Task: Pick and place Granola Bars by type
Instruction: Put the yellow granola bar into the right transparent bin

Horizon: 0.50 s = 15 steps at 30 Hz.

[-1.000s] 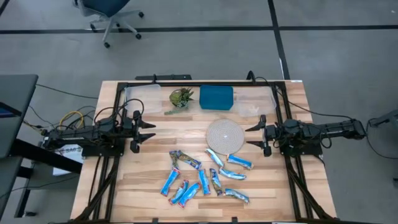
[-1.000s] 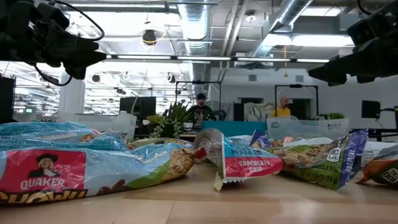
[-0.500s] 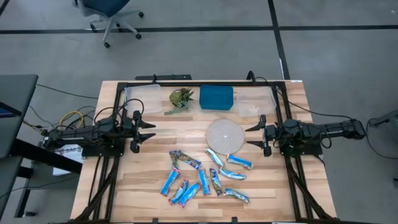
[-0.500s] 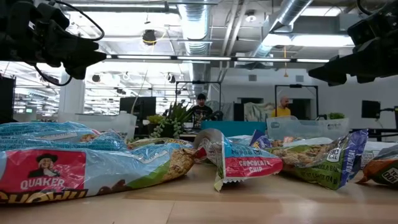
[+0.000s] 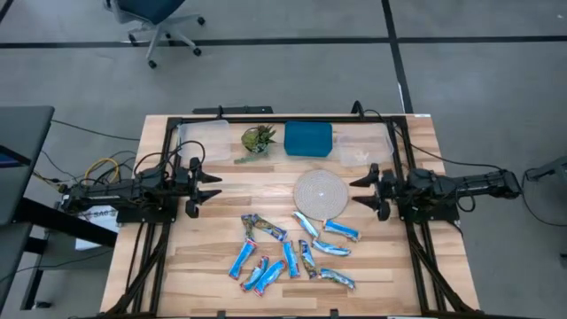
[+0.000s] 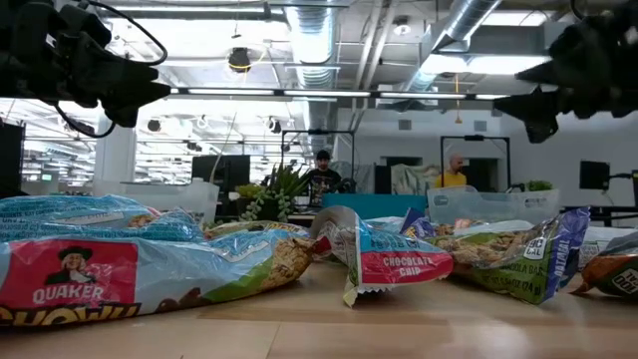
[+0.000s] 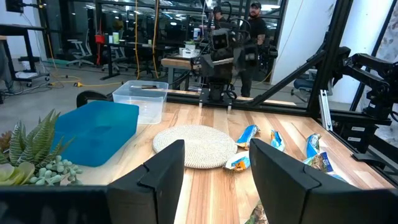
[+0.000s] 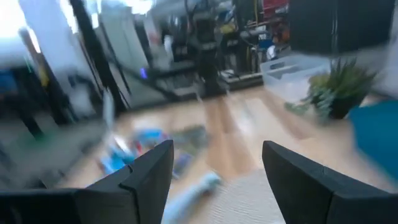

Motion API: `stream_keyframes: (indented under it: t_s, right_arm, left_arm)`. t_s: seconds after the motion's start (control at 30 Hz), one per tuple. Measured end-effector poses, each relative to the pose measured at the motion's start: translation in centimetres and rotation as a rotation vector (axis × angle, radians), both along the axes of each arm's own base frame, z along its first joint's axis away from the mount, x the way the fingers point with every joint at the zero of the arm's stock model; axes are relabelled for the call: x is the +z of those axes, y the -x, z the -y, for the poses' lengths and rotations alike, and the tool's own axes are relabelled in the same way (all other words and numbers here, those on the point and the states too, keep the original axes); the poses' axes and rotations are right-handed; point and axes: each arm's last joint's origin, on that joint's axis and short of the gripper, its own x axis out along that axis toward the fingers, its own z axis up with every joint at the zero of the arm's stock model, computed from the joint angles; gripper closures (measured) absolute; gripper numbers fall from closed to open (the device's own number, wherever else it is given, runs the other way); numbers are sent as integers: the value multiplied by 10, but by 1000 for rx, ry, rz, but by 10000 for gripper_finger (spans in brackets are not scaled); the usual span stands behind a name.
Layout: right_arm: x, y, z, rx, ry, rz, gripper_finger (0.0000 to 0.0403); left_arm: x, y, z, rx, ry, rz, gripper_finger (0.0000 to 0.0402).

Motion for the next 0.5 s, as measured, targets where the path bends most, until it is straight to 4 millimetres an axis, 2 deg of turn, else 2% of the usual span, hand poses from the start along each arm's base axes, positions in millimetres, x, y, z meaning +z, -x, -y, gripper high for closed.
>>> stream_keyframes:
  t_s: [0.13, 0.23, 0.37, 0.5]
  right_arm:
    - [6, 0, 0, 5, -373, 49, 162]
    - [9, 0, 0, 15, -585, 63, 162]
    - [10, 0, 0, 23, -757, 62, 162]
    - [10, 0, 0, 26, -820, 60, 162]
  left_arm:
    - [0, 0, 0, 0, 0, 0, 228]
    - [0, 0, 0, 0, 0, 0, 228]
    - [0, 0, 0, 0, 0, 0, 228]
    - [0, 0, 0, 0, 0, 0, 228]
